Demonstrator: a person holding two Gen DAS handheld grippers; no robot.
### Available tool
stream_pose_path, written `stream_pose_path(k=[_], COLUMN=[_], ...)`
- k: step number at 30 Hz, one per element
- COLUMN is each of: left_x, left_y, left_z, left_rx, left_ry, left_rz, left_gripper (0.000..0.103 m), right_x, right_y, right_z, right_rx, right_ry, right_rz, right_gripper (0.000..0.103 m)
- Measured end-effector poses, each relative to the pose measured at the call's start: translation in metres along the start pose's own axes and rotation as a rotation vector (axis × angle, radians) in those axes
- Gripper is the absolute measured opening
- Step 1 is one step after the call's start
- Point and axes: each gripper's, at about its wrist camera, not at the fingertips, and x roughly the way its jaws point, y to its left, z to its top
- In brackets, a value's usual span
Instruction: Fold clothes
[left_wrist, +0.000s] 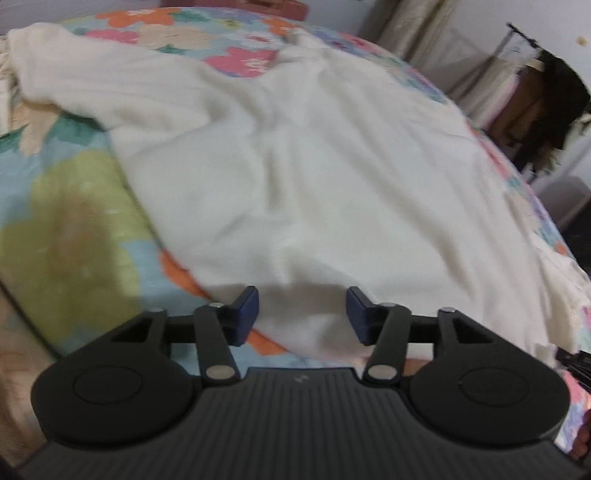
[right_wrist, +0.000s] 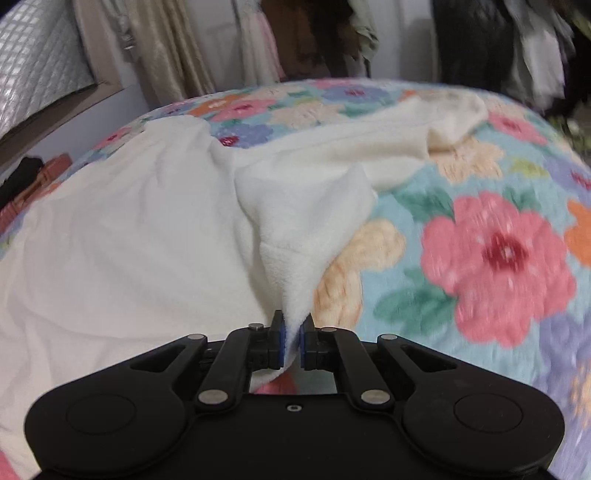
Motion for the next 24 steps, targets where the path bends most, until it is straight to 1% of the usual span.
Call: stream_pose_path(k=[1, 2, 3, 5, 7, 8, 9, 10, 11, 12, 13, 15, 16, 17, 18, 19, 21, 23, 24], left_x=[0.003, 0.006, 0.011, 0.018, 0.021, 0.022, 0.021, 0.019, 0.018, 0.019, 0.019, 0.013, 0.012, 0.011, 0.01, 0.012, 0.015, 0.02, 0.023], left_y=[0.002, 0.004, 0.005, 0.004, 0.003, 0.003, 0.003, 0.002, 0.0, -0.003, -0.002, 0.0, 0.001, 0.003, 0.004, 0.008, 0.019, 0.026, 0.028], left_z=[0.0, -0.001, -0.001, -0.004, -0.004, -0.003, -0.003, -0.002, -0.002, -0.002, -0.002, -0.003, -0.004, -0.005, -0.007, -0.008, -0.008, -0.006, -0.006], left_rx=[-0.036, -0.076, -0.105, -0.117, -0.129, -0.139, -0.144, -0.134, -0.102, -0.07, -0.059, -0.077, -0.088, -0.1, -0.112, -0.148, -0.246, -0.327, -0.36], left_ry=[0.013, 0.029, 0.045, 0.052, 0.046, 0.041, 0.034, 0.024, 0.021, 0.021, 0.022, 0.046, 0.062, 0.078, 0.093, 0.117, 0.14, 0.136, 0.134], left_rz=[-0.055, -0.111, -0.141, -0.132, -0.13, -0.132, -0.127, -0.104, -0.059, -0.02, -0.012, -0.03, -0.028, -0.025, -0.021, -0.031, -0.075, -0.14, -0.17], left_gripper=[0.074, 0.085, 0.087, 0.087, 0.086, 0.083, 0.075, 0.04, 0.008, 0.005, 0.005, 0.005, 0.007, 0.013, 0.019, 0.028, 0.041, 0.073, 0.079], right_x=[0.005, 0.009, 0.011, 0.011, 0.008, 0.005, 0.0, -0.006, -0.013, -0.019, -0.024, -0.031, -0.031, -0.03, -0.028, -0.025, -0.018, -0.008, 0.0], right_y=[-0.003, -0.006, -0.009, -0.013, -0.018, -0.02, -0.02, -0.02, -0.018, -0.015, -0.01, 0.002, 0.011, 0.019, 0.026, 0.033, 0.046, 0.056, 0.059], right_z=[0.001, 0.001, 0.0, -0.001, -0.001, -0.002, -0.002, -0.003, -0.005, -0.008, -0.011, -0.018, -0.022, -0.025, -0.029, -0.033, -0.038, -0.041, -0.042], right_rx=[0.011, 0.027, 0.051, 0.089, 0.134, 0.163, 0.187, 0.21, 0.229, 0.238, 0.236, 0.225, 0.202, 0.182, 0.163, 0.136, 0.063, -0.004, -0.018], right_ry=[0.016, 0.03, 0.04, 0.049, 0.056, 0.057, 0.059, 0.059, 0.052, 0.048, 0.056, 0.084, 0.127, 0.166, 0.199, 0.223, 0.247, 0.254, 0.258], right_rz=[0.003, 0.008, 0.02, 0.052, 0.082, 0.099, 0.125, 0.159, 0.209, 0.261, 0.325, 0.452, 0.505, 0.537, 0.55, 0.543, 0.484, 0.411, 0.403], right_gripper=[0.006, 0.006, 0.007, 0.008, 0.014, 0.02, 0.023, 0.026, 0.037, 0.048, 0.051, 0.06, 0.061, 0.061, 0.063, 0.064, 0.069, 0.07, 0.07])
